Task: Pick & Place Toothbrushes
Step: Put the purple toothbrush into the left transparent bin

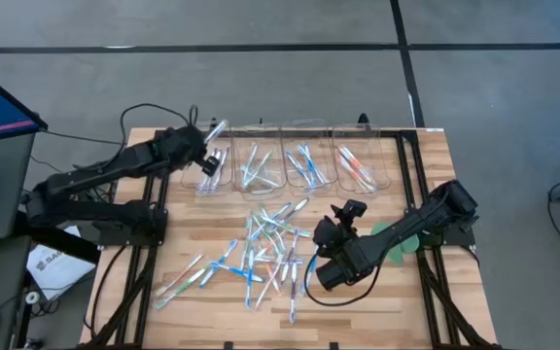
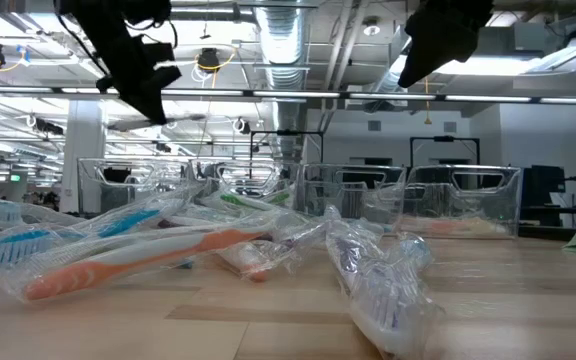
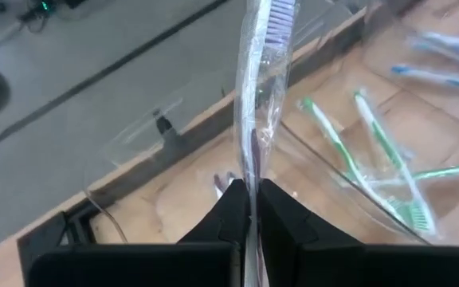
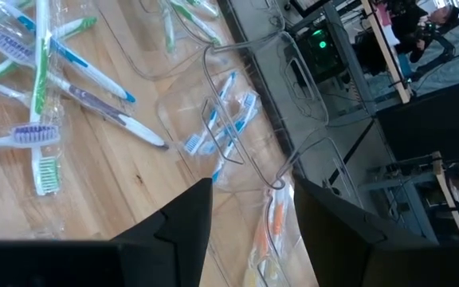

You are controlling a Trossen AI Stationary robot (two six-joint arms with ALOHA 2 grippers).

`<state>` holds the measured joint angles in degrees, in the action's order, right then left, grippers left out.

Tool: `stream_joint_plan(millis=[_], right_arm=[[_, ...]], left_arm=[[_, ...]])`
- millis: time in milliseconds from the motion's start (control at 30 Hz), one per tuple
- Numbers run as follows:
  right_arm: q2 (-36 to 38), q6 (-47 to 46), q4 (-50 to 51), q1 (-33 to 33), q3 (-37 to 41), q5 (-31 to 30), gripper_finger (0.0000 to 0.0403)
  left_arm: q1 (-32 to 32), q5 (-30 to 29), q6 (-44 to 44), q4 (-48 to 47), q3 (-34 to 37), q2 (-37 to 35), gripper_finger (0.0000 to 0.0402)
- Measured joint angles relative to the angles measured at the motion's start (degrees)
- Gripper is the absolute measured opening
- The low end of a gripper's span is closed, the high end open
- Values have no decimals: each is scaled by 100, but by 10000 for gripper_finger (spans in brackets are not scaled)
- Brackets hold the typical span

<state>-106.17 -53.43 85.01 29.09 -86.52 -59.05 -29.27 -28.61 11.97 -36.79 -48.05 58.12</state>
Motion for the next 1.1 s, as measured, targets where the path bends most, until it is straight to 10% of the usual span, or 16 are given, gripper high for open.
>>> stream_joint_plan(millis=[1100], right_arm=[[0, -10, -1214, -218, -2, 231, 172]], left_arm=[[-962, 827, 37, 899, 966, 718, 32]])
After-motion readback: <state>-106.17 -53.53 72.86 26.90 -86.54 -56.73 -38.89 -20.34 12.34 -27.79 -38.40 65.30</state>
